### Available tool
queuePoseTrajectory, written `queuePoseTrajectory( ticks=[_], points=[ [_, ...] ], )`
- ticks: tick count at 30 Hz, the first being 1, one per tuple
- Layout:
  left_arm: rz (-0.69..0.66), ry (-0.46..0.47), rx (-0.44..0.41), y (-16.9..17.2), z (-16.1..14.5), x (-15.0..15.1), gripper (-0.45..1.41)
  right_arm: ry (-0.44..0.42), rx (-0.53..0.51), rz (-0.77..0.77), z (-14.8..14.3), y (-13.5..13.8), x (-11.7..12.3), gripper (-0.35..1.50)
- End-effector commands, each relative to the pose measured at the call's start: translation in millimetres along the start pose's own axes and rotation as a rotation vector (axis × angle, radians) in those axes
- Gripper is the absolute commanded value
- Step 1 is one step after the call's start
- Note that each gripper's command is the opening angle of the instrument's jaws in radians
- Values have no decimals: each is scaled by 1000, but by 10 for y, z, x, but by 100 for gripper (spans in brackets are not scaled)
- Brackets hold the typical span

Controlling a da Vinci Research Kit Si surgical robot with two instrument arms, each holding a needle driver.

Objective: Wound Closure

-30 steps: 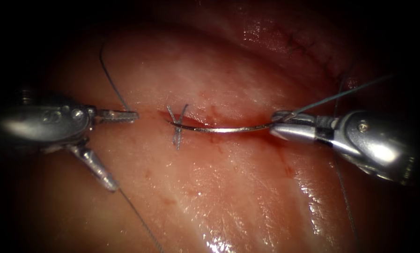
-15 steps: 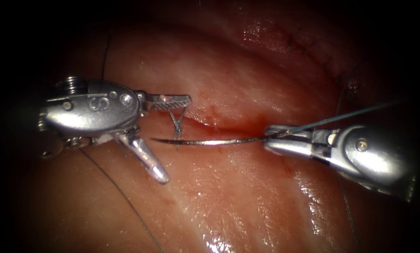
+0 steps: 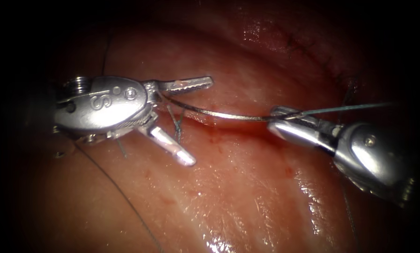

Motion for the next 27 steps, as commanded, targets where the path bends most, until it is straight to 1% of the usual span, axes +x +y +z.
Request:
queuePoseTrajectory(
  ticks=[1, 2, 5, 6, 8, 9, 10, 11, 12, 15, 17, 20, 24, 25, 26, 27],
  points=[
    [2, 8, -11, 3, 5, -7, 47, 1, 1, 1, 8, -4, -7, -35],
    [9, 12, -18, 4, 4, -7, 42, 2, 1, 0, 9, -5, -8, -35],
    [10, 18, -33, 7, 2, -5, 7, -9, 5, -3, 10, -7, -10, -35],
    [11, 23, -34, 8, 1, -5, 2, -8, 5, -4, 10, -7, -11, -35],
    [10, 30, -37, 8, -1, -3, -15, -11, 6, -5, 10, -7, -12, -35],
    [10, 30, -37, 8, -1, -3, -15, -11, 6, -5, 10, -7, -12, -35],
    [8, 45, -34, 6, -4, -1, -27, -15, 10, -6, 11, -7, -14, -35],
    [7, 55, -34, 5, -5, 0, -32, -15, 10, -7, 11, -8, -14, -35],
    [6, 63, -30, 4, -7, 1, -35, -20, 13, -8, 11, -9, -16, -35],
    [3, 62, -19, 2, -12, 3, -35, -30, 17, -12, 11, -10, -19, -35],
    [4, 62, -20, 4, -13, 3, -32, -32, 18, -14, 11, -10, -21, -35],
    [6, 61, -19, 6, -11, 2, -45, -35, 17, -14, 13, -9, -21, -35],
    [8, 61, -17, 7, -9, 1, -45, -40, 18, -14, 17, -11, -21, -35],
    [9, 59, -14, 8, -8, 0, -45, -40, 14, -9, 21, -12, -21, -13],
    [10, 54, -5, 9, -8, -1, -45, -42, 16, 3, 24, -13, -22, 15],
    [10, 50, 26, 10, -8, -2, -45, -38, 6, 14, 30, -14, -22, 74]
  ],
)
